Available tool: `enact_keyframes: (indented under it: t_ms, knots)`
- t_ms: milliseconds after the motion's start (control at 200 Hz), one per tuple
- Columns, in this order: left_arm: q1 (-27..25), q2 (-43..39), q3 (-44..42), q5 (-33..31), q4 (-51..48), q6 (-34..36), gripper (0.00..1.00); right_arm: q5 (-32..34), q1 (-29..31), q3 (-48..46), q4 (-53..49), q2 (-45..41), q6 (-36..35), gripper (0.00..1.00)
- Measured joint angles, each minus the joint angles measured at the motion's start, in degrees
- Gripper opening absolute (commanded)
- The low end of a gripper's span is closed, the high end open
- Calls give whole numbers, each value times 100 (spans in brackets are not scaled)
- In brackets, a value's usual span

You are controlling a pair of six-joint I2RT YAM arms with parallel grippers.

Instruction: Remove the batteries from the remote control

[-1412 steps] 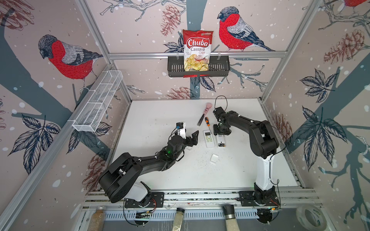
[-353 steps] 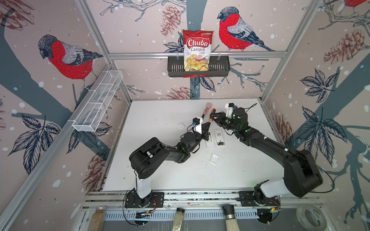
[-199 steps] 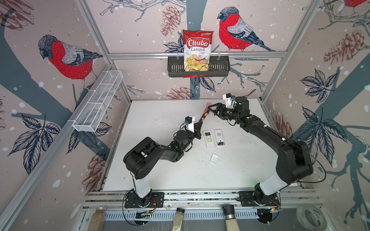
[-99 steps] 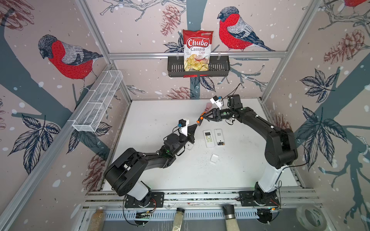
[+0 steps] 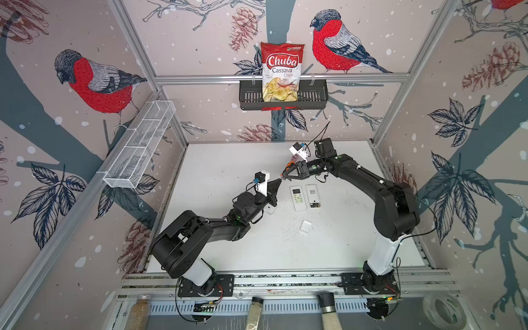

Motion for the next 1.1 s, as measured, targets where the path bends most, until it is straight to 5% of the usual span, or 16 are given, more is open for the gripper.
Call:
enact_keyframes:
  t_ms: [1101]
  knots:
    - [240, 299, -63, 686, 710, -219, 0, -328, 31, 448, -240, 330, -278, 37]
